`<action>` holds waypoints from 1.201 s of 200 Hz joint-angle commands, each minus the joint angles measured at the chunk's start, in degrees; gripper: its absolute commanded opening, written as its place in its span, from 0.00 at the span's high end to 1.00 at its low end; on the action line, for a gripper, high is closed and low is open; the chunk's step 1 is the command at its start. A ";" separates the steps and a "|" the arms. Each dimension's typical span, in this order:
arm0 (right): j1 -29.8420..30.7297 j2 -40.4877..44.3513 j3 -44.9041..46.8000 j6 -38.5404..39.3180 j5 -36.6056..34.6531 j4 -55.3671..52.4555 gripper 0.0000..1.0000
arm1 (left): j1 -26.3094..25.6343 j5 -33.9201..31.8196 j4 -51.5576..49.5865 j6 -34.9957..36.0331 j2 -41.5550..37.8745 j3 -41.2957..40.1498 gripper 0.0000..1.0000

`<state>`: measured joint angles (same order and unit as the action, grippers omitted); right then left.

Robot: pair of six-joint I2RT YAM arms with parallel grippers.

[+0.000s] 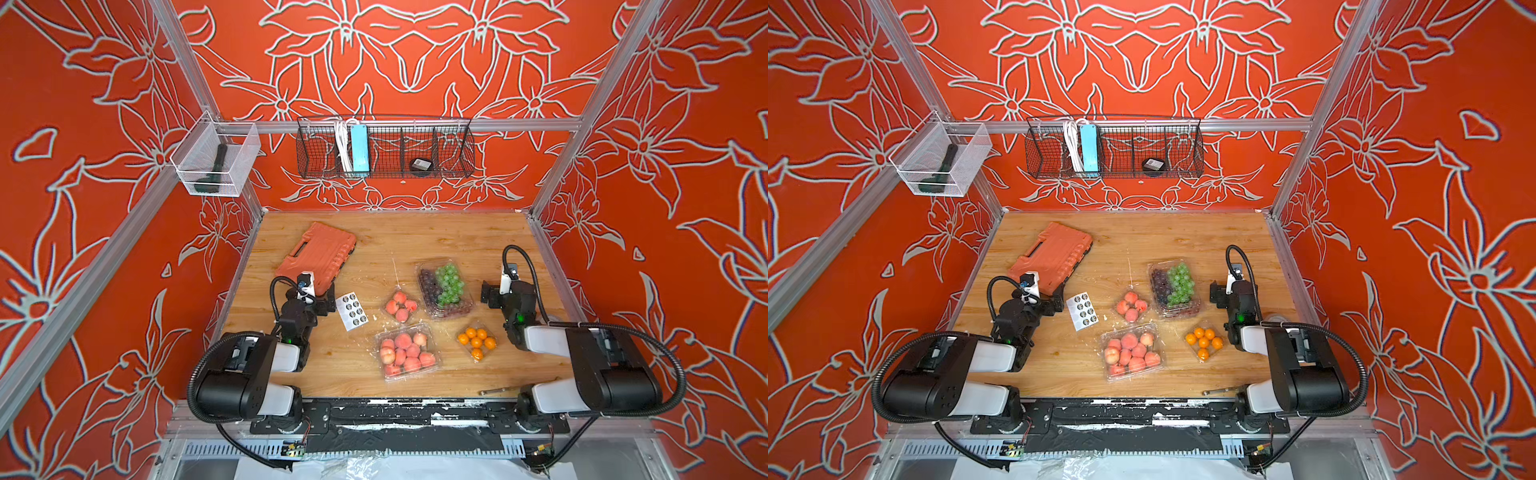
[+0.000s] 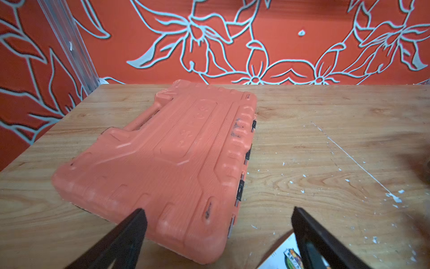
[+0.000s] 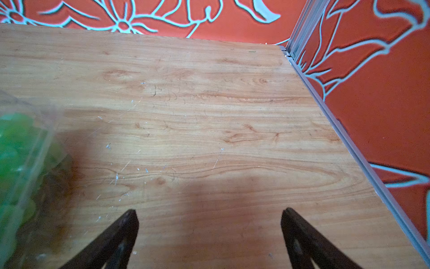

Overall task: Label fruit boxes
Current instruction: Pick up the label sticker from the center of the board.

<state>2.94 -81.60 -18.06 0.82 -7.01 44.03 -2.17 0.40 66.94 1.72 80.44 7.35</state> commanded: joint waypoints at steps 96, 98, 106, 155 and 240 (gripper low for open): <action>-0.19 0.66 -0.83 -0.12 0.45 0.88 0.02 | 0.43 0.91 1.97 -0.05 0.00 -0.25 0.02; -0.21 0.66 -0.83 -0.12 0.47 0.93 0.02 | 0.42 0.91 1.97 -0.05 0.03 -0.24 0.02; -0.21 0.66 -0.83 -0.12 0.47 0.88 0.02 | 0.42 0.87 1.97 -0.05 0.05 -0.27 0.02; -0.21 0.66 -0.83 -0.13 0.47 0.97 0.02 | 0.42 0.85 1.97 -0.05 -0.02 -0.24 0.02; -0.13 13.24 -5.84 0.16 4.70 -17.68 0.02 | -1.07 0.13 -11.36 0.88 -11.46 2.40 0.02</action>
<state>2.94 -74.04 -23.42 1.04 -5.04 33.01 -2.74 1.10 60.18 2.46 74.39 8.86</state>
